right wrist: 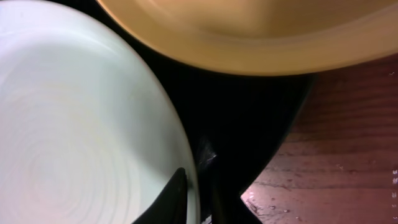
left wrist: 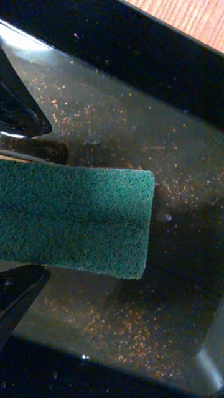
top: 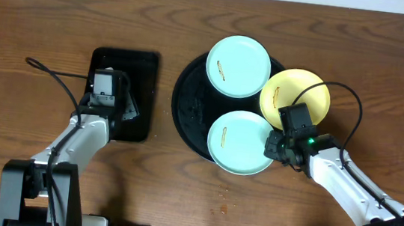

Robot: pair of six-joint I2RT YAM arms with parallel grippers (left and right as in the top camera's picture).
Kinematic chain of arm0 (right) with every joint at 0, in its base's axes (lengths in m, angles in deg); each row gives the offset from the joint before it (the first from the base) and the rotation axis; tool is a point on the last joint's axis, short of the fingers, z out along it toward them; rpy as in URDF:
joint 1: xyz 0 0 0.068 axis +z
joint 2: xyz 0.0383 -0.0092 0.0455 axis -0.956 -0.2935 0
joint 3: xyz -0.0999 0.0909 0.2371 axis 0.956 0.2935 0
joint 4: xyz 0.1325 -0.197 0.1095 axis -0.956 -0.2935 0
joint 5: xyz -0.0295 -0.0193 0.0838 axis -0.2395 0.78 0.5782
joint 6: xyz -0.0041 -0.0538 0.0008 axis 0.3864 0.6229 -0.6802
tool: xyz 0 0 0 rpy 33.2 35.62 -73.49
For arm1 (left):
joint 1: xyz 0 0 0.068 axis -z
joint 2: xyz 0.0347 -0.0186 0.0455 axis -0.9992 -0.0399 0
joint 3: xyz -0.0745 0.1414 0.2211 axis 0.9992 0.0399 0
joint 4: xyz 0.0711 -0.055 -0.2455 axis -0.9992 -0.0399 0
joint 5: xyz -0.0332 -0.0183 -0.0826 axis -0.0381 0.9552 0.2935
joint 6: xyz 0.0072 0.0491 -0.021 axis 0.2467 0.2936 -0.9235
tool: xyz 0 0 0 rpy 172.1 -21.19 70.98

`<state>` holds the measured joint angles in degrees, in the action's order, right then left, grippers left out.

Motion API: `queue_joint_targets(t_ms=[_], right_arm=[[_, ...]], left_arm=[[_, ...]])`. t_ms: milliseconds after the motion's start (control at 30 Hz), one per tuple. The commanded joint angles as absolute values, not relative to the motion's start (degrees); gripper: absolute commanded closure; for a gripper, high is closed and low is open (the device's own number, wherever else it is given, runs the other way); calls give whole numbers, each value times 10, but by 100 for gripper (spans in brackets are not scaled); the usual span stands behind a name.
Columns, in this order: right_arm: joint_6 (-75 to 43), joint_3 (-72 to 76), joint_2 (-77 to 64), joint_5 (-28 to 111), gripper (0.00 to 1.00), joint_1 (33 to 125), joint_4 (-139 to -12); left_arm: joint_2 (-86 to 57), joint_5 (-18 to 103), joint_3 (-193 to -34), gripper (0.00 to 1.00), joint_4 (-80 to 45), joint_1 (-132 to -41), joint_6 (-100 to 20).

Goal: Clean dirty plates on tray and stack at the side
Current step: 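Close the left gripper on the sponge and lift it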

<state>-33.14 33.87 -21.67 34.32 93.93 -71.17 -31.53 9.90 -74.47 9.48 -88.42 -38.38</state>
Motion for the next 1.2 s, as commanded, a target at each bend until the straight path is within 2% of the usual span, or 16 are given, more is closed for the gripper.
queue_joint_targets(t_ms=[0,167,533,700,800,833,867,900,1033,1167], right_arm=[[-331,343,-220,351,89,943,-709],[-331,343,-220,351,89,943,-708],[-331,343,-220,351,89,943,-705],[-331,343,-220,363,87,943,-703],[-330,343,-220,368,91,943,-704],[-330,343,-220,368,97,943,-706],[-330,343,-220,368,99,943,-706],[-330,343,-220,368,99,943,-706],[-329,343,-220,365,99,943,-703],[-322,340,-218,366,99,943,-697]], left_arm=[[-323,98,-744,33,96,-887,-384],[-337,98,-744,29,111,-887,-383],[-374,98,-744,29,141,-887,-378],[-394,98,-744,31,167,-887,-378],[-397,98,-744,50,182,-887,-377],[-397,98,-744,64,188,-887,-377],[-396,98,-744,81,194,-887,-377],[-395,98,-745,92,201,-887,-371],[-360,98,-748,92,202,-887,-331],[-260,101,-748,93,168,-887,-317]])
